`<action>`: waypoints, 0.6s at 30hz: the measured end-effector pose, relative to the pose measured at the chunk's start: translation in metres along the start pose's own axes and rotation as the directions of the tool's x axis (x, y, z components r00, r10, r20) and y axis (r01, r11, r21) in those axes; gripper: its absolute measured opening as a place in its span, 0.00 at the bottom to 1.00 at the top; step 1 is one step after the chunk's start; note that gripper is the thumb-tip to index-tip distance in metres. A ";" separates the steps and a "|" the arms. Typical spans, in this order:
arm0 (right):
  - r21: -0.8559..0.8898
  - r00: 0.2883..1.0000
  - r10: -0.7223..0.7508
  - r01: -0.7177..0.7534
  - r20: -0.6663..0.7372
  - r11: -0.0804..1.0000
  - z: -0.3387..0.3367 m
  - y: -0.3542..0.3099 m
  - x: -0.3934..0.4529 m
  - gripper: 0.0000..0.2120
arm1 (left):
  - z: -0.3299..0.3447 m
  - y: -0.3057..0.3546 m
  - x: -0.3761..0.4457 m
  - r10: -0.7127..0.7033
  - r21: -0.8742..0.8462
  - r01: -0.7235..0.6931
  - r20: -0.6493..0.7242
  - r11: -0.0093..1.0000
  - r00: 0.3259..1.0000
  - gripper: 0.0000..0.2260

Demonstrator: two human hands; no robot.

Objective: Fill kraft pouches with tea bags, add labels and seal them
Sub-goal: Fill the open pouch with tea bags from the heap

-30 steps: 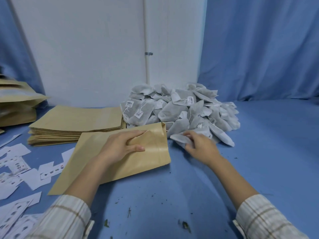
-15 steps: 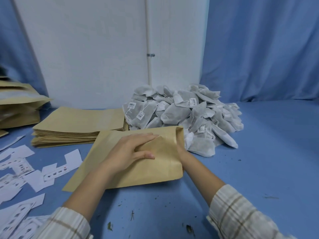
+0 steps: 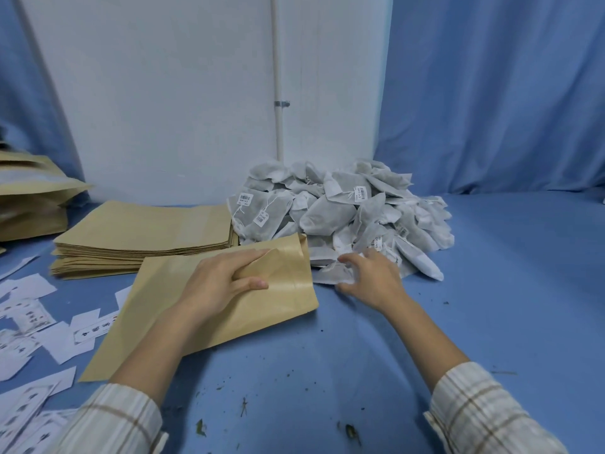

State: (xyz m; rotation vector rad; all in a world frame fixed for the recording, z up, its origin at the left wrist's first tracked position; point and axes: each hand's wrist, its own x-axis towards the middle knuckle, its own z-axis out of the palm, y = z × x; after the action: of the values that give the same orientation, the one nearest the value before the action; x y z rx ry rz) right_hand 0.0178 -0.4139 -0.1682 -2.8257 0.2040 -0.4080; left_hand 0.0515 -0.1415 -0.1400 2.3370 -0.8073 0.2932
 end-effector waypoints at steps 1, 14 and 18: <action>0.091 0.999 -0.027 0.030 -0.032 0.995 0.003 0.004 0.000 0.23 | 0.000 0.000 0.001 -0.005 -0.005 0.005 0.001 1.000 1.000 0.22; 0.725 0.983 -0.100 0.179 -0.151 0.665 -0.031 -0.016 -0.026 0.15 | -0.014 0.011 -0.003 -0.043 -0.162 0.048 0.032 0.986 0.999 0.24; 0.678 0.990 -0.136 0.073 0.040 0.731 -0.015 -0.059 -0.024 0.06 | -0.008 0.031 -0.003 0.037 -0.240 -0.012 0.102 0.971 0.994 0.20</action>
State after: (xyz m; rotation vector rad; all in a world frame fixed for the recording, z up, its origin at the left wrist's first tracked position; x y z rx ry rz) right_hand -0.0037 -0.3573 -0.1432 -2.1200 -0.1137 -0.2978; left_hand 0.0299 -0.1534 -0.1200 2.1305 -0.8719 0.0770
